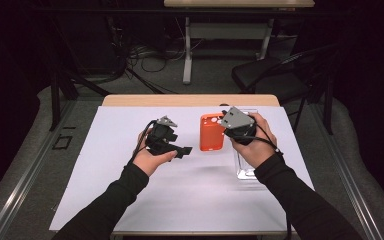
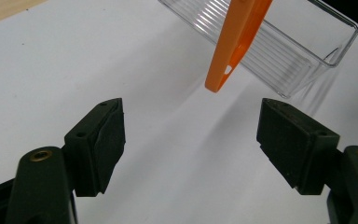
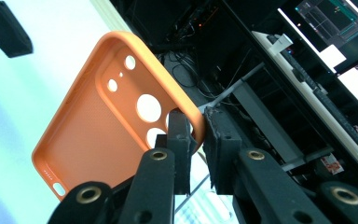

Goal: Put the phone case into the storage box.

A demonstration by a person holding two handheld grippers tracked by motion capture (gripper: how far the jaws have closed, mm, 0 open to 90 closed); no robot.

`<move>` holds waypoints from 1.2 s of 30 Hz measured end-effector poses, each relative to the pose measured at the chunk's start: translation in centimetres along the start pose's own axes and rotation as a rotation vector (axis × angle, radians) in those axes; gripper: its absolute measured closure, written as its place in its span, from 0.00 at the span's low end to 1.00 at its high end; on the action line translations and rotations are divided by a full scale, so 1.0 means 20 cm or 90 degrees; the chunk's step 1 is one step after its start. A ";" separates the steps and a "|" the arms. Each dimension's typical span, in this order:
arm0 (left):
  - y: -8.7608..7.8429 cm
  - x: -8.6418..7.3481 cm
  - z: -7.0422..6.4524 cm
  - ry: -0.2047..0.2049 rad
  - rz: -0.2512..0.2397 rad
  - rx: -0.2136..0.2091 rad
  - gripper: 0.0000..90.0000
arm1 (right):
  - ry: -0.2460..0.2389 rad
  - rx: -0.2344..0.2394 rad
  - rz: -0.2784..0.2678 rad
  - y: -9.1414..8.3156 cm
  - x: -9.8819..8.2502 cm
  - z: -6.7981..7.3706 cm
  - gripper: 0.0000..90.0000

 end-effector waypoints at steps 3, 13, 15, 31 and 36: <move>-0.01 -0.01 0.01 -0.003 -0.004 0.003 0.26 | -0.003 -0.012 -0.001 0.01 0.00 -0.03 0.91; -0.06 -0.03 0.04 -0.013 -0.018 0.010 0.25 | 0.004 -0.049 0.003 0.06 -0.03 -0.16 0.90; -0.07 -0.04 0.04 -0.014 -0.019 0.011 0.25 | 0.010 -0.060 0.003 0.07 -0.04 -0.19 0.90; -0.14 -0.09 0.06 -0.026 -0.033 0.027 0.25 | 0.019 -0.116 0.014 0.16 -0.09 -0.37 0.90; -0.15 -0.10 0.07 -0.028 -0.033 0.030 0.25 | 0.016 -0.129 0.019 0.18 -0.13 -0.41 0.90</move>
Point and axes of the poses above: each handheld gripper's, and its own axes: y roughly forward along the jaws, x roughly out of its top, z roughly to its left, the point moved 4 cm from there along y, roughly forward along the jaws, and after that the axes turned 14 degrees about -x, right-handed, at the moved point
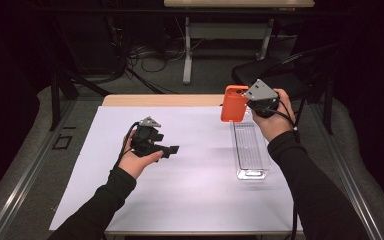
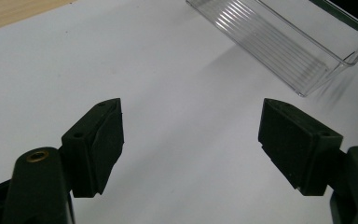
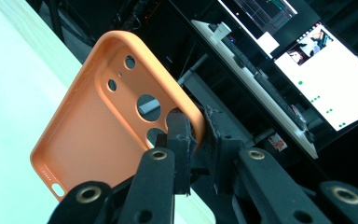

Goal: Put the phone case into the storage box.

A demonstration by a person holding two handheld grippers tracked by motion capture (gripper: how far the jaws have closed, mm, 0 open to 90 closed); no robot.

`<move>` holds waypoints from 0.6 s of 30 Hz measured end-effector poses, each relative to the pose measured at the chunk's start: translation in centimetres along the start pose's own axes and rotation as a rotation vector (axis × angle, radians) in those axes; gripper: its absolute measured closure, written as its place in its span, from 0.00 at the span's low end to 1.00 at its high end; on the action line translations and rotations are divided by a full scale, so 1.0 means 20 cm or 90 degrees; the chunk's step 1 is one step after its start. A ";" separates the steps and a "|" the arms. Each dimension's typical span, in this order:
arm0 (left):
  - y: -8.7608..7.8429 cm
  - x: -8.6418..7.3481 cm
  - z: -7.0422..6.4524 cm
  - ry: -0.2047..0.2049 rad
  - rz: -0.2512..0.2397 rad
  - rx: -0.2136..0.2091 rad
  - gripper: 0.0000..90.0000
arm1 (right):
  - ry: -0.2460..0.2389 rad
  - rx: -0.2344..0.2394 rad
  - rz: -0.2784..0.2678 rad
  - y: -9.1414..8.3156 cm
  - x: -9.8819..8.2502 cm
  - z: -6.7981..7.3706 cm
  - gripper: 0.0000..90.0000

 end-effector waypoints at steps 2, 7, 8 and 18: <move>0.00 0.00 0.00 -0.002 -0.001 0.002 0.25 | -0.001 -0.006 0.003 0.02 -0.02 -0.02 0.90; -0.01 -0.01 0.01 -0.003 -0.002 0.004 0.25 | -0.003 -0.020 0.008 0.06 -0.07 -0.05 0.90; -0.01 -0.02 0.01 -0.002 -0.005 0.006 0.25 | -0.007 -0.023 0.009 0.06 -0.08 -0.06 0.90; -0.04 -0.03 0.01 -0.001 -0.008 0.013 0.25 | -0.038 -0.040 0.017 0.14 -0.18 -0.08 0.90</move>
Point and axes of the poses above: each handheld gripper's, and its own axes: y roughly forward along the jaws, x roughly out of its top, z roughly to its left, the point moved 4 cm from there along y, roughly forward along the jaws, and after that the axes turned 14 degrees about -x, right-handed, at the moved point
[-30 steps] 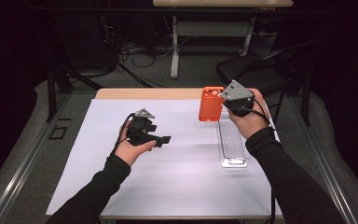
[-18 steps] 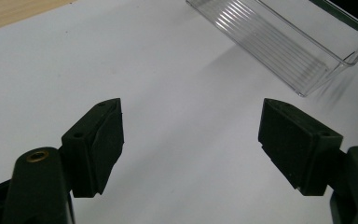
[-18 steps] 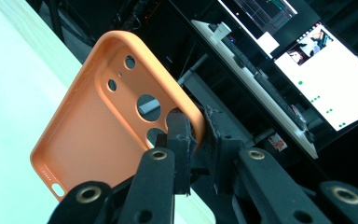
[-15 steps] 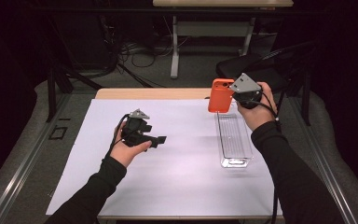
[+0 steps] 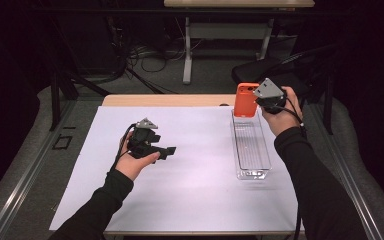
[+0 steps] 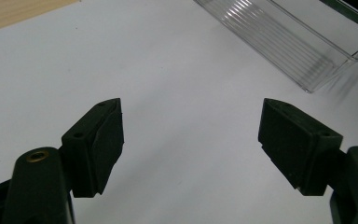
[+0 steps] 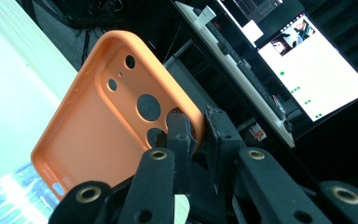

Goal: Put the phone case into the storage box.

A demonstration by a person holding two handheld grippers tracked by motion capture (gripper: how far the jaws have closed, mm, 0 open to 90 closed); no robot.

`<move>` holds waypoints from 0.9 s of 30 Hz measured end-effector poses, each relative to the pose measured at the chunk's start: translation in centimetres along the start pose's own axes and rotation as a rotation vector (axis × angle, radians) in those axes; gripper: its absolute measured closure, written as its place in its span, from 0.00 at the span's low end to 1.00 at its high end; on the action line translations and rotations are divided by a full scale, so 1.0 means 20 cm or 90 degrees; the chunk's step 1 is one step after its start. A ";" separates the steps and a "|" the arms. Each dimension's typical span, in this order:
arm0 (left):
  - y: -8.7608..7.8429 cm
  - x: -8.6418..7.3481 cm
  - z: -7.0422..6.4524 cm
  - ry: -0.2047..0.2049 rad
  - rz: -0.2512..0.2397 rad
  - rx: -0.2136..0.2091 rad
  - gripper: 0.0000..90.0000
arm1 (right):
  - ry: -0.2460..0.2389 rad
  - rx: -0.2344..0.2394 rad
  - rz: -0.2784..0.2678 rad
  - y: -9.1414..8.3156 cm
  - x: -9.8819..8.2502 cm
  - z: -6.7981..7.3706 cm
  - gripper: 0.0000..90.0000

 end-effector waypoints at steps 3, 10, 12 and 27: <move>-0.02 0.00 0.00 -0.006 -0.009 0.004 0.25 | -0.004 -0.002 0.003 0.02 -0.02 0.00 0.90; -0.04 -0.01 0.02 -0.013 -0.017 0.010 0.25 | 0.001 -0.012 0.004 0.04 -0.06 -0.02 0.90; -0.04 0.00 0.03 -0.022 -0.027 0.010 0.25 | -0.004 -0.014 0.002 0.05 -0.08 -0.01 0.90; -0.04 -0.05 0.07 -0.051 -0.047 0.009 0.18 | -0.005 -0.015 0.004 0.13 -0.22 0.10 0.90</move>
Point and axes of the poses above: each handheld gripper's, and its own axes: y roughly forward along the jaws, x roughly out of its top, z roughly to its left, the point moved 4 cm from there along y, roughly forward along the jaws, and after that the axes turned 14 degrees about -x, right-handed, at the moved point
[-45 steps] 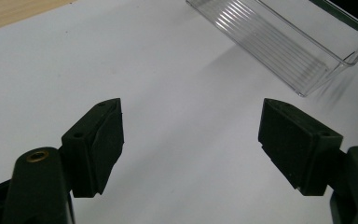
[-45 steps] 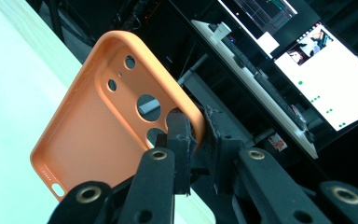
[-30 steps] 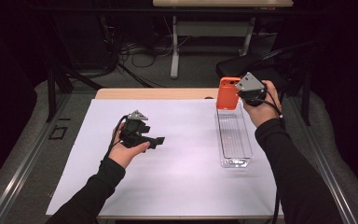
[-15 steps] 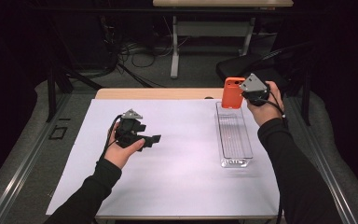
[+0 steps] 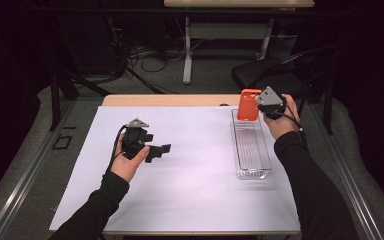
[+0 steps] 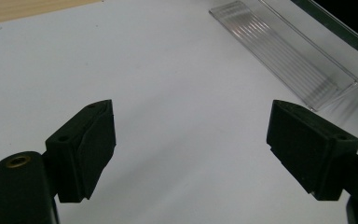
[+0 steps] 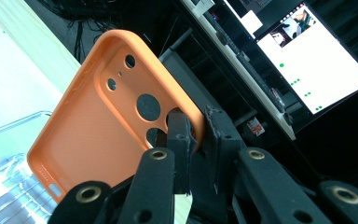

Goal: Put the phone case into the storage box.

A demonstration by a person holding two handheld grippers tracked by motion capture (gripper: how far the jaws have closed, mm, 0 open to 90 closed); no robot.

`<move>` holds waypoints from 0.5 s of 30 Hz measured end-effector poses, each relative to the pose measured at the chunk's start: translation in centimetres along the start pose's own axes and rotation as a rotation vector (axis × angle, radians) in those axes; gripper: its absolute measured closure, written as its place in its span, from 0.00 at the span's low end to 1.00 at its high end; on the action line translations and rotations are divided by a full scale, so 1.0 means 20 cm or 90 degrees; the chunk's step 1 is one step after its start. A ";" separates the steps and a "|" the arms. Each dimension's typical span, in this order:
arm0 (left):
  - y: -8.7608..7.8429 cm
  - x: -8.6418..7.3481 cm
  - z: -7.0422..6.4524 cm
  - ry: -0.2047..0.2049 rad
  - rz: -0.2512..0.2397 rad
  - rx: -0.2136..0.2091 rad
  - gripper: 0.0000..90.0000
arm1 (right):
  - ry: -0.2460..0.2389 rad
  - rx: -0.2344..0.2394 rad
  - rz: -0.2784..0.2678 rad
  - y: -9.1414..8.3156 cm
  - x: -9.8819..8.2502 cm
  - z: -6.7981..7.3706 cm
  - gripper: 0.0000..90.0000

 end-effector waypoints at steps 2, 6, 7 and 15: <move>0.00 0.00 0.00 0.001 0.002 0.000 0.18 | -0.005 0.001 0.001 0.01 -0.01 0.02 0.90; 0.00 -0.01 0.00 0.005 0.007 0.001 0.18 | -0.013 0.000 0.000 0.03 -0.02 0.05 0.90; 0.00 -0.01 0.00 0.003 0.007 0.001 0.18 | -0.014 -0.003 -0.001 0.03 -0.02 0.06 0.90; -0.01 -0.02 0.01 -0.002 0.004 0.001 0.18 | -0.009 -0.004 -0.001 0.06 -0.06 0.10 0.90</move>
Point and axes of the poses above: each handheld gripper's, and its own axes: y roughly forward along the jaws, x roughly out of its top, z roughly to its left, the point moved 4 cm from there along y, roughly forward along the jaws, and after that the axes turned 14 degrees about -x, right-handed, at the moved point
